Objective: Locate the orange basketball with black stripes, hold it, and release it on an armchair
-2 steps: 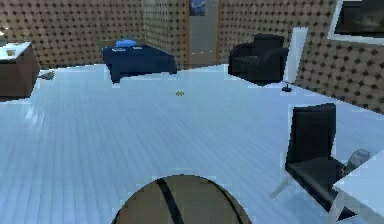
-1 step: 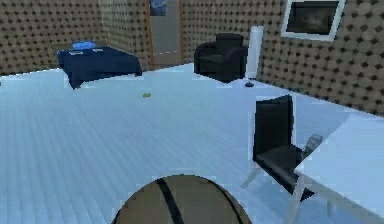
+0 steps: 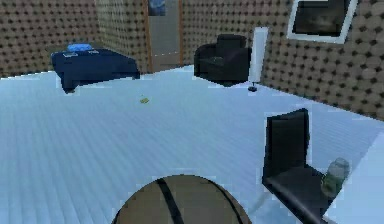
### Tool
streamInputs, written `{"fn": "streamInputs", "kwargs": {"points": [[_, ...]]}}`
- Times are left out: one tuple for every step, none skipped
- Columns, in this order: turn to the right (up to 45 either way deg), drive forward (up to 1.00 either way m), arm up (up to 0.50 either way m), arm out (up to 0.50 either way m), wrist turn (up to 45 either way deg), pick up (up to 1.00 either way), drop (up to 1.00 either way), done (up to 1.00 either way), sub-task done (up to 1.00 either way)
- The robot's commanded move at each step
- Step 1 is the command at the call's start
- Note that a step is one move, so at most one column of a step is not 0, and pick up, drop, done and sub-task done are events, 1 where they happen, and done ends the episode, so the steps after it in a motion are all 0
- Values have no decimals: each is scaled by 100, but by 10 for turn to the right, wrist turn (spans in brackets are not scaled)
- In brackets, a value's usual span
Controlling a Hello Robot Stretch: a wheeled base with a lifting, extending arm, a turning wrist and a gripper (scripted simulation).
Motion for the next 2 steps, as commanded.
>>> {"fn": "streamInputs", "kwargs": {"points": [[0,100,0,0,0,0,0,0,0],[0,100,0,0,0,0,0,0,0]]}}
